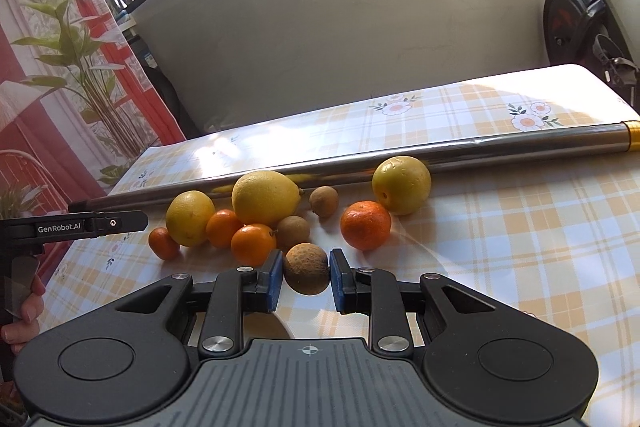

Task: Organize fruits
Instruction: 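Close the left gripper on the large yellow grapefruit while the right gripper holds the kiwi, then carry the grapefruit toward the plate while the right gripper drops the kiwi onto the plate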

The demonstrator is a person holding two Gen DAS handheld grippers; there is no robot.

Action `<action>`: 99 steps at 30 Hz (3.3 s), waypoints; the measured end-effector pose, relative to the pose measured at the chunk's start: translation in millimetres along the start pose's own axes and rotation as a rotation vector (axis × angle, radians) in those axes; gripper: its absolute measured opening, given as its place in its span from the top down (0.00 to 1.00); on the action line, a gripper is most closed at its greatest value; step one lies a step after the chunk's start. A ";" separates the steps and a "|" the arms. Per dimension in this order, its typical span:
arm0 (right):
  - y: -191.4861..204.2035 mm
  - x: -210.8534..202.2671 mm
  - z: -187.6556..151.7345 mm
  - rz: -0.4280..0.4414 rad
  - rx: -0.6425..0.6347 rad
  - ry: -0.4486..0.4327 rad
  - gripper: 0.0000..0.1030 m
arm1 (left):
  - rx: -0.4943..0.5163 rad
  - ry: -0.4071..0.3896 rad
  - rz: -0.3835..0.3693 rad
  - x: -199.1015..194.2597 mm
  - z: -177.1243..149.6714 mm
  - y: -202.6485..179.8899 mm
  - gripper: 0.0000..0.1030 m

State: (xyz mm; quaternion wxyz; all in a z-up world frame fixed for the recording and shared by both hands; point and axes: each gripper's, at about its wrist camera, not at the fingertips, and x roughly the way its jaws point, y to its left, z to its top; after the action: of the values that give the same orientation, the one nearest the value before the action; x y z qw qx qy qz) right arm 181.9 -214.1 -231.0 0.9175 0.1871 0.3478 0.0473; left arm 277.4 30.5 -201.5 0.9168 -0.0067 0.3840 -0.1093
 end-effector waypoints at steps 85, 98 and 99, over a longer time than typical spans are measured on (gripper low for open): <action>36.8 -45.0 -71.8 0.024 -0.097 0.153 0.78 | 0.121 0.164 -0.154 -25.9 -82.4 -50.0 0.43; 45.8 -52.0 -76.9 0.042 -0.100 0.170 0.78 | 0.125 0.174 -0.142 -36.0 -94.4 -49.1 0.43; 47.3 -53.4 -77.2 0.040 -0.103 0.171 0.78 | 0.128 0.176 -0.141 -36.4 -94.8 -49.5 0.43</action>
State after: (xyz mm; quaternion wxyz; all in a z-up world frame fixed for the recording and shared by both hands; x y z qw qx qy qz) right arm 93.1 -158.0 -233.2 0.8917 0.1420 0.4182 0.0992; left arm 176.0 -3.5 -238.0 0.8682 0.0347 0.4537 -0.1979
